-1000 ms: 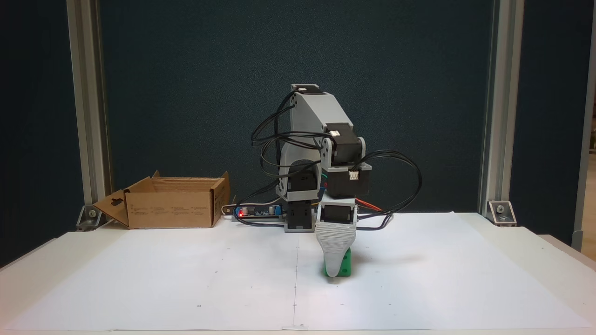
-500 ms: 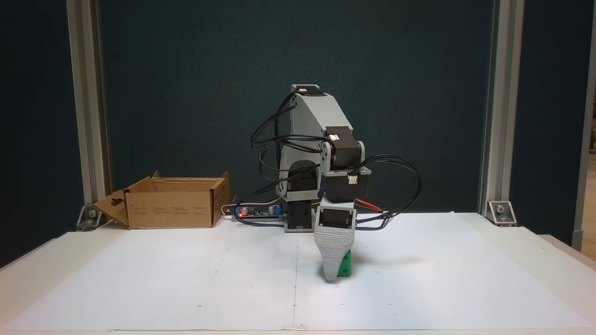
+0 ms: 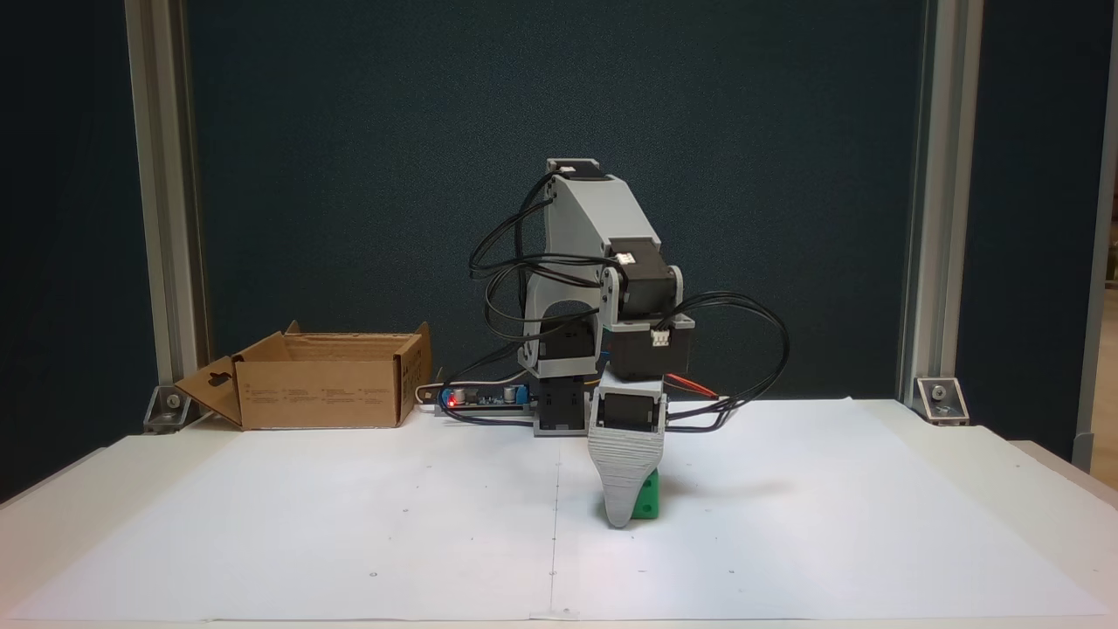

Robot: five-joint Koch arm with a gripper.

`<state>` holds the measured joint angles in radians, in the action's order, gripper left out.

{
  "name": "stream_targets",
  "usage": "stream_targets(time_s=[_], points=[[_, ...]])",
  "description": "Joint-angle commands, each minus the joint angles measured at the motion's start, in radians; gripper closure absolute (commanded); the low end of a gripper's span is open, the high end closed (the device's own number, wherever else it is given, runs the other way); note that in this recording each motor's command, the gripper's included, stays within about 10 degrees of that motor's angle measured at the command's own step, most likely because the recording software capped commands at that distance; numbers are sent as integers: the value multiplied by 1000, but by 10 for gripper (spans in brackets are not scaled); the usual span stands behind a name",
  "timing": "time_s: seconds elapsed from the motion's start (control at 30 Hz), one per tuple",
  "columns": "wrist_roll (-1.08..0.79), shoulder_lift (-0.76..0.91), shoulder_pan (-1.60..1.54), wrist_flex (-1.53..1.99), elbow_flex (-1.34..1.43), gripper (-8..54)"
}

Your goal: Grasp a green dice and put it in the bin.

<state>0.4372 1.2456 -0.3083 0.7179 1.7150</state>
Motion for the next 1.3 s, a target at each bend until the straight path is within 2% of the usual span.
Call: stream_targets(time_s=[0.0, 0.1, 0.17, 0.23, 0.43, 0.57, 1.0, 1.27], points=[[49, 12, 9, 0, -14, 147], [49, 12, 9, 0, -12, 207], [49, 12, 11, 0, -12, 286], [49, 20, 15, 2, -14, 339], [49, 55, 21, 8, -15, 340], [51, 141, 26, 72, -35, 341], [48, 176, 95, 728, -643, 340], [31, 244, 209, 860, -772, 340]])
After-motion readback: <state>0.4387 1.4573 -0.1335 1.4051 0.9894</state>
